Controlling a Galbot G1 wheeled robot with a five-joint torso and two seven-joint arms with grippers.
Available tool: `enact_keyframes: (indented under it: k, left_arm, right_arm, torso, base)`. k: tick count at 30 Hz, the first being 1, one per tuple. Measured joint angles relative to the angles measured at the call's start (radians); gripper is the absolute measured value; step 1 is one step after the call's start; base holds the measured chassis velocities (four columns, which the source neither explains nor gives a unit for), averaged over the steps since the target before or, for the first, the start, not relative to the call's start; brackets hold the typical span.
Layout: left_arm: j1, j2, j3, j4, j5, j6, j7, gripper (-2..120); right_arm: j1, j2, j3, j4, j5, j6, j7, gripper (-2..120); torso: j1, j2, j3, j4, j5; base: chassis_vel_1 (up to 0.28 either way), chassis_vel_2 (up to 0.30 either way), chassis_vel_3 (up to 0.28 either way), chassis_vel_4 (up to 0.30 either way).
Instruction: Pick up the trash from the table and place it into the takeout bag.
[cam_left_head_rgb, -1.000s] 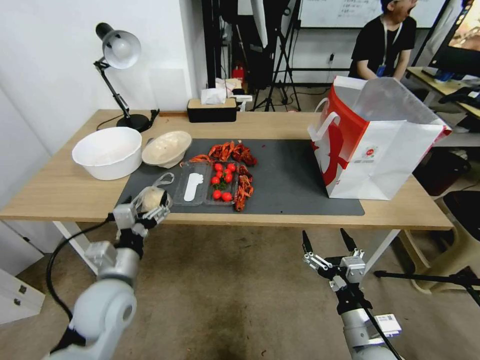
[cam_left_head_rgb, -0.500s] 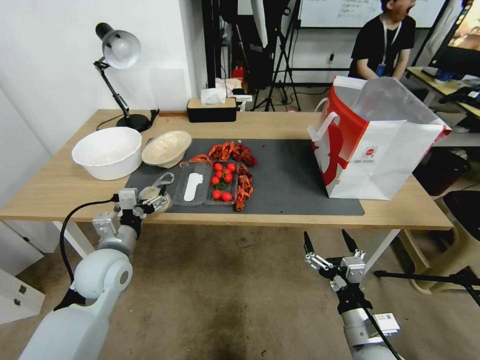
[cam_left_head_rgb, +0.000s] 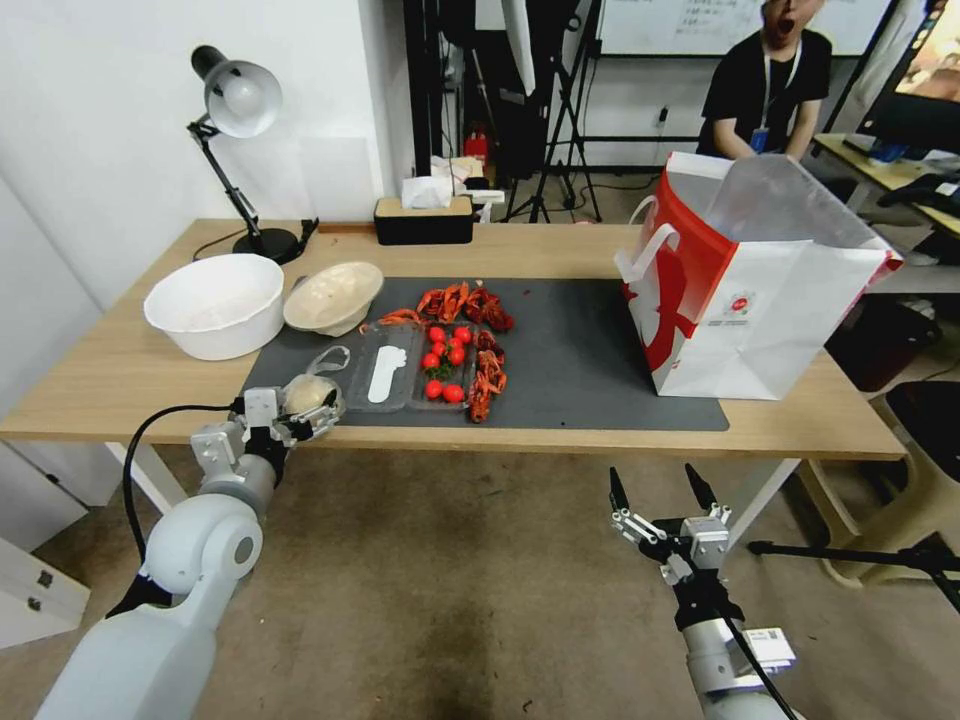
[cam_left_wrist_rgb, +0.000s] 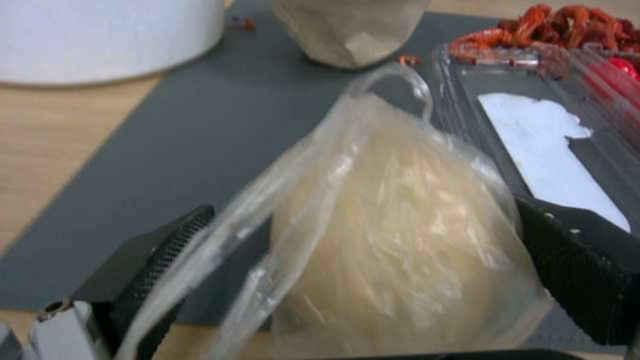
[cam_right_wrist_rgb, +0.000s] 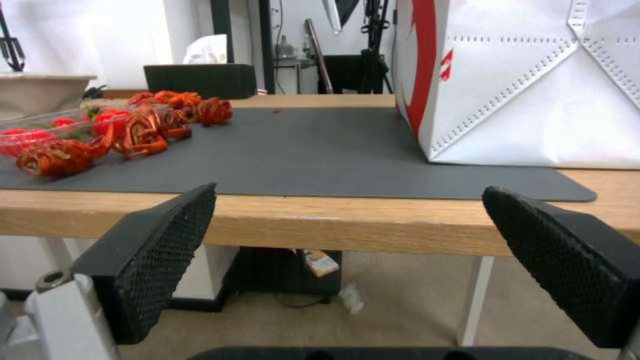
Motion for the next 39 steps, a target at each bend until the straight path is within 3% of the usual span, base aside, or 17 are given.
enact_keyframes:
  k: [11,14,22,23,26,27,32,37,38,39]
  left_arm:
    - [-0.018,-0.005,0.004,0.003,-0.095,0.045,-0.047,100]
    - [-0.021,-0.006,0.005,0.003,-0.109,0.046,-0.061,95]
    - [-0.026,-0.007,0.013,0.013,-0.133,0.035,-0.076,62]
    - [-0.026,-0.007,0.013,0.013,-0.133,0.035,-0.076,62]
    - [-0.033,-0.009,0.024,0.012,-0.156,0.003,-0.067,46]
    - [-0.033,-0.009,0.024,0.012,-0.156,0.003,-0.067,46]
    - [-0.051,-0.001,0.023,-0.018,-0.176,-0.072,-0.006,25]
    - [-0.06,0.004,0.023,-0.033,-0.181,-0.104,0.029,20]
    - [-0.077,0.013,0.033,-0.049,-0.202,-0.133,0.077,13]
    - [-0.084,0.015,0.037,-0.05,-0.204,-0.136,0.081,11]
  right_arm:
    - [0.0,0.003,-0.001,-0.004,-0.006,0.002,0.011,100]
    - [0.0,0.006,-0.004,-0.004,-0.009,0.002,0.013,100]
    - [0.001,0.011,-0.008,-0.004,-0.014,0.002,0.016,100]
    - [0.001,0.011,-0.008,-0.004,-0.014,0.002,0.016,100]
    - [0.003,0.015,-0.01,-0.005,-0.016,0.002,0.017,100]
    - [0.003,0.015,-0.01,-0.005,-0.016,0.002,0.017,100]
    - [0.004,0.018,-0.01,-0.005,-0.017,0.002,0.018,100]
    - [0.003,0.018,-0.01,-0.005,-0.018,0.002,0.018,100]
    - [0.001,0.019,-0.009,-0.001,-0.018,0.001,0.019,100]
    - [0.0,0.018,-0.009,0.002,-0.018,0.0,0.019,100]
  torso:
    - [0.0,0.0,0.0,0.0,0.0001]
    - [0.0,0.0,0.0,0.0001,0.0001]
    - [0.0,0.0,0.0,0.0003,0.0001]
    - [0.0,0.0,0.0,0.0003,0.0001]
    - [0.0,0.0,0.0,-0.0003,-0.0007]
    - [0.0,0.0,0.0,-0.0003,-0.0007]
    - [0.0,0.0,0.0,-0.0001,-0.0002]
    - [0.0,0.0,0.0,-0.0001,0.0]
    - [0.0,0.0,0.0,0.0,-0.0001]
    - [0.0,0.0,0.0,-0.0001,0.0]
  base:
    - [0.0,0.0,0.0,0.0]
    - [0.0,0.0,0.0,0.0]
    - [0.0,0.0,0.0,0.0]
    - [0.0,0.0,0.0,0.0]
    - [0.0,0.0,0.0,0.0]
    - [0.0,0.0,0.0,0.0]
    - [0.0,0.0,0.0,0.0]
    - [0.0,0.0,0.0,0.0]
    - [0.0,0.0,0.0,0.0]
    - [0.0,0.0,0.0,0.0]
